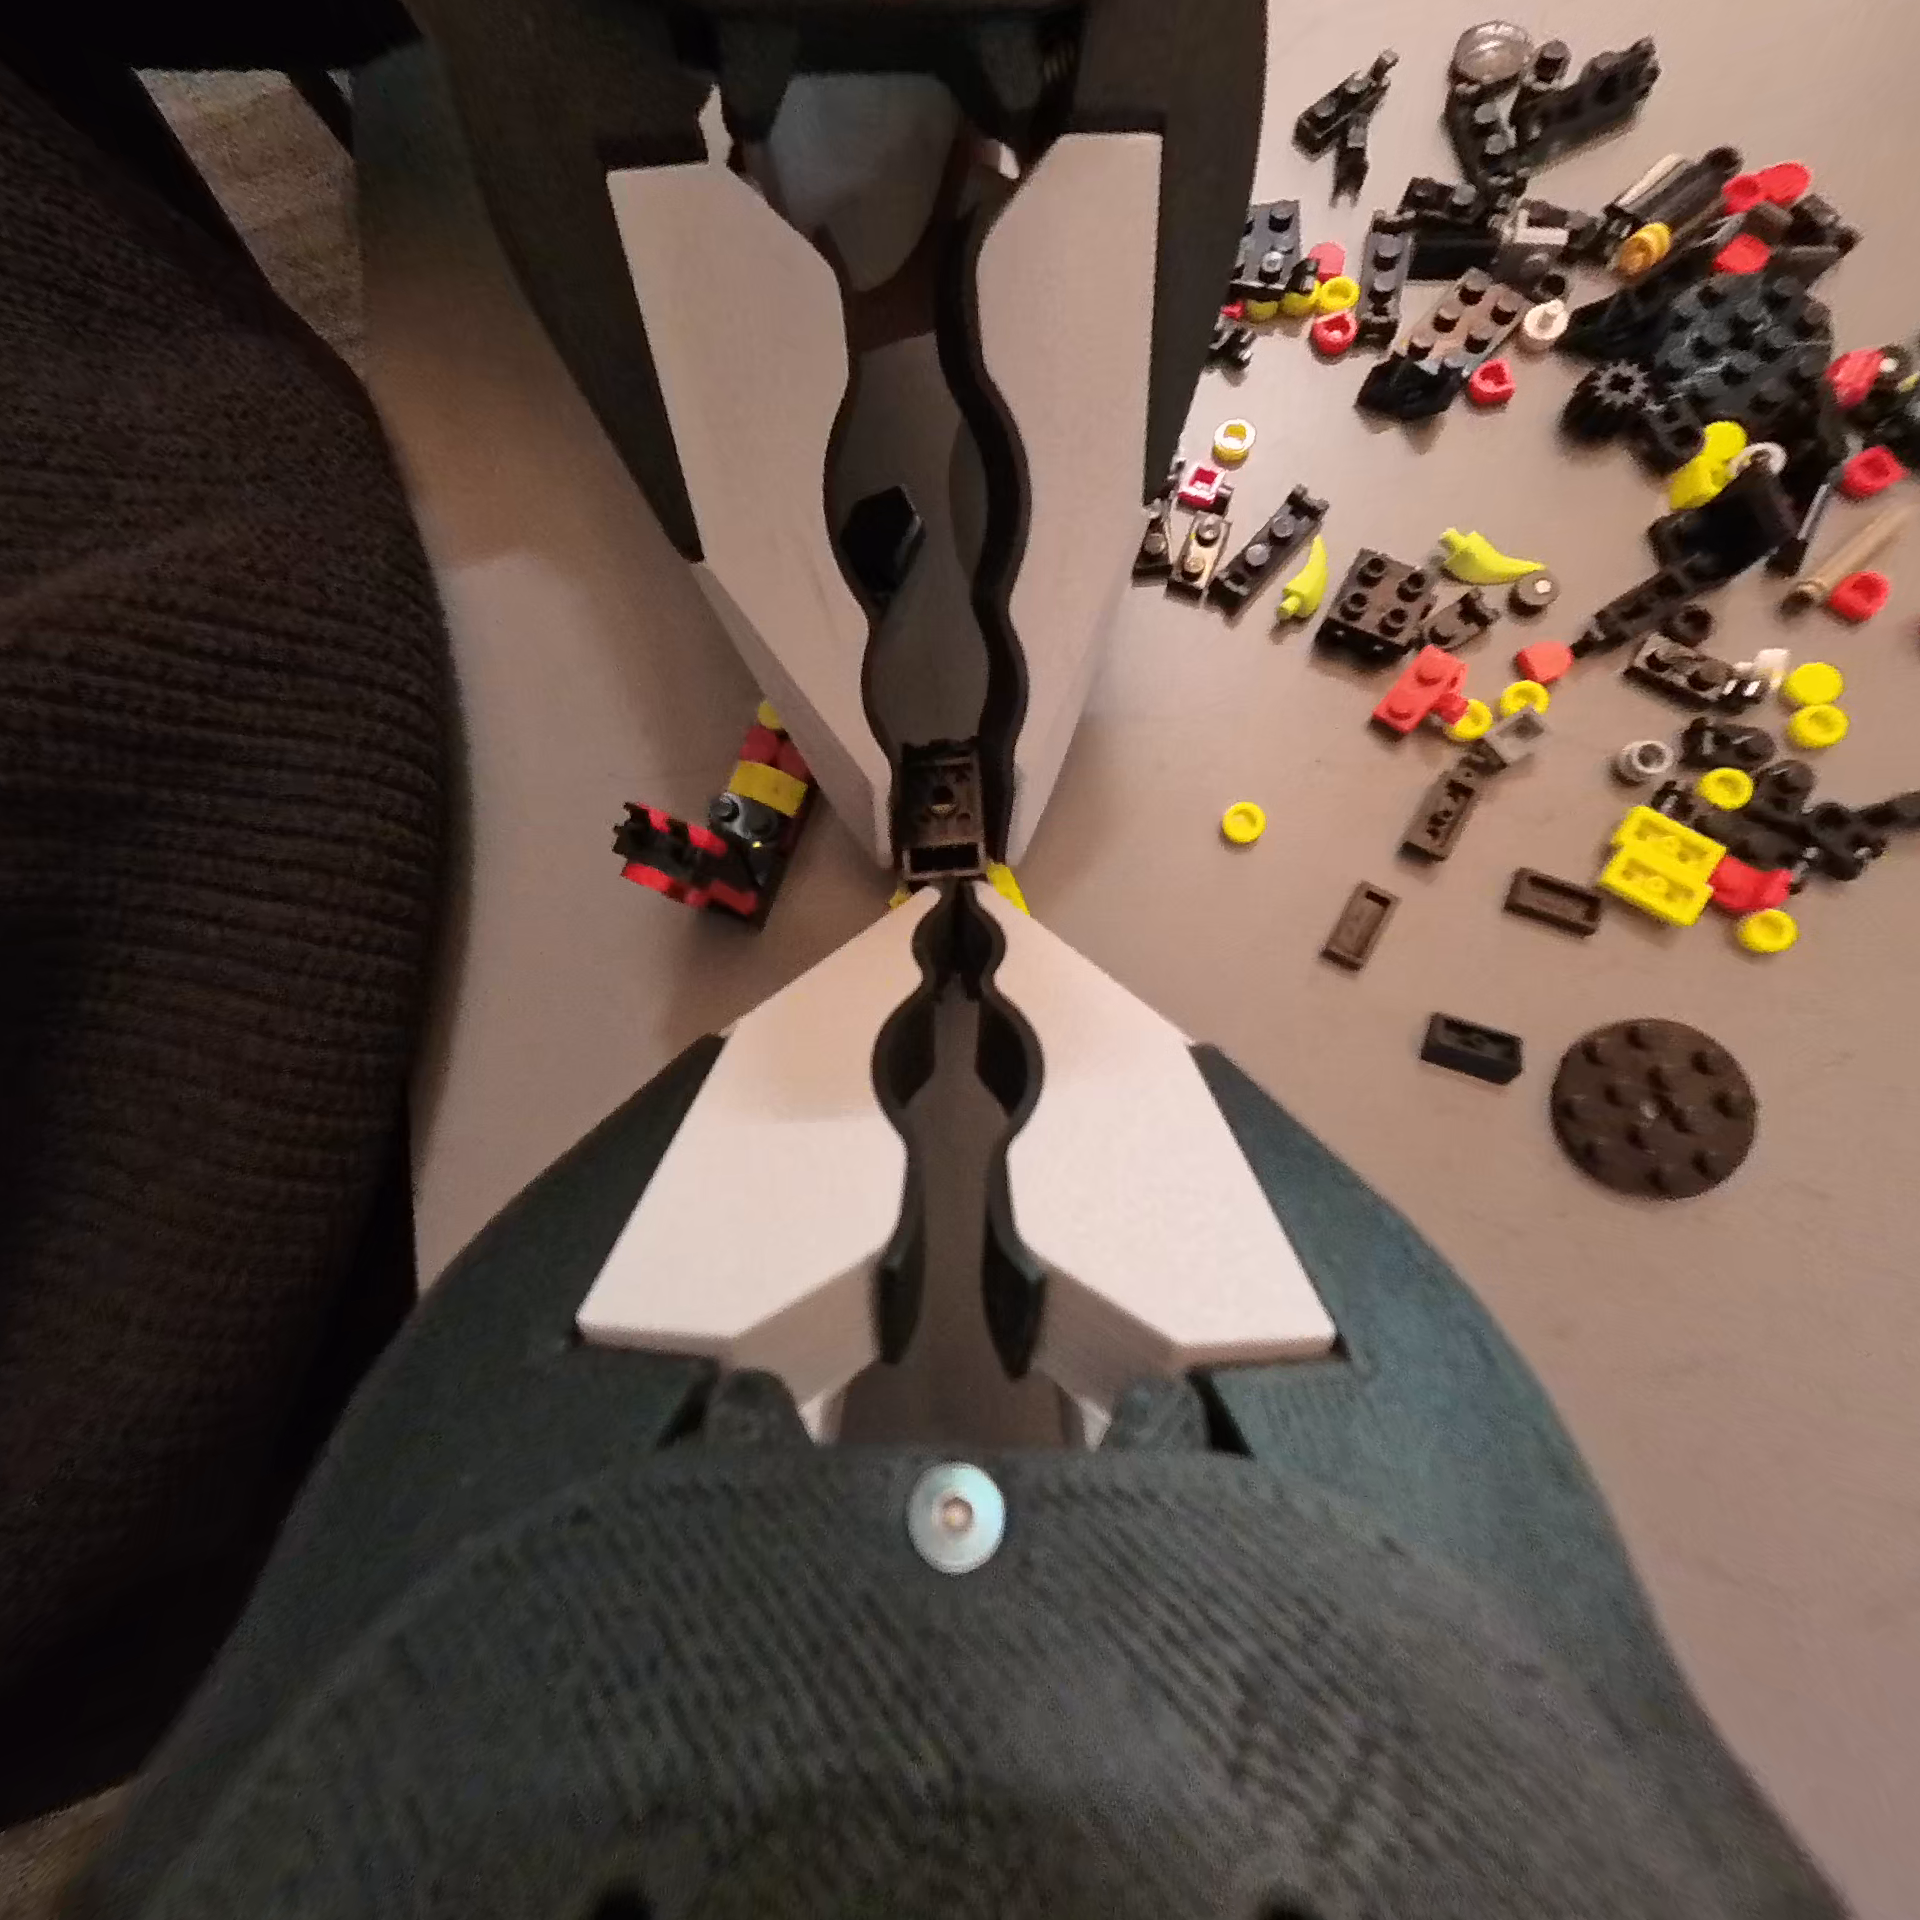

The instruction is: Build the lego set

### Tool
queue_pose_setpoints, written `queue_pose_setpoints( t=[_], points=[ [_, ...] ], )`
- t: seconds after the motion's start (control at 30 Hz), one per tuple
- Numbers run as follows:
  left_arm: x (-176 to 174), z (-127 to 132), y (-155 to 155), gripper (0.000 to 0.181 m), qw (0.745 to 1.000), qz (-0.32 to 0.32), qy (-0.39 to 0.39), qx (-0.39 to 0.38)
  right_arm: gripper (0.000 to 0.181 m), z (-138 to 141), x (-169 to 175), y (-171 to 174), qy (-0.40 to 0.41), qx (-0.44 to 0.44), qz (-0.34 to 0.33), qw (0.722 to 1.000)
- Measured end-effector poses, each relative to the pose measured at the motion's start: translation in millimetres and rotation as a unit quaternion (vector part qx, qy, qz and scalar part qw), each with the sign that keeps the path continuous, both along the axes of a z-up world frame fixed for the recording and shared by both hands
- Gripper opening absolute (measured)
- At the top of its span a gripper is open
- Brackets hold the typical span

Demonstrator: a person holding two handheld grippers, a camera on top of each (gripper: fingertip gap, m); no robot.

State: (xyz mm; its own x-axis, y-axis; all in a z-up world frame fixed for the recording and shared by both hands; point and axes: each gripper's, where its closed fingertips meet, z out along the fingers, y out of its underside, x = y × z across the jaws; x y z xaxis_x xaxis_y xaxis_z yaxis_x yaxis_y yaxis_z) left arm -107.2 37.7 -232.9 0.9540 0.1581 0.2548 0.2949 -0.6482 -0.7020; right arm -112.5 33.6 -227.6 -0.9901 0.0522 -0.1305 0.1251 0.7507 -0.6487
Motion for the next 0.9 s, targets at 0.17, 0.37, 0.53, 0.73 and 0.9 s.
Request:
queue_pose_setpoints(
  t=[0.17, 0.37, 0.53, 0.73, 0.9],
  points=[
    [0, 0, 0, 0.014, 1.0, 0.0, 0.0, 0.0, 0.0, 0, 0, 0, -0.041, -0.007, -0.021, 0.999],
    [0, 2, 0, 0.014, 1.0, 0.005, -0.015, 0.008, 0.0, 14, -12, 2, -0.009, -0.061, -0.023, 0.998],
    [-5, 24, 5, 0.014, 0.993, 0.033, -0.075, 0.083, 0.016, 74, -53, 17, 0.014, -0.229, -0.102, 0.968],
    [-18, 96, -1, 0.013, 0.912, 0.065, -0.26, 0.31, 0.027, 126, -64, 35, -0.073, -0.396, -0.126, 0.907],
    [-13, 135, -10, 0.014, 0.838, 0.02, -0.348, 0.42, 0.034, 146, -37, 28, -0.12, -0.448, -0.055, 0.884]
  ],
)
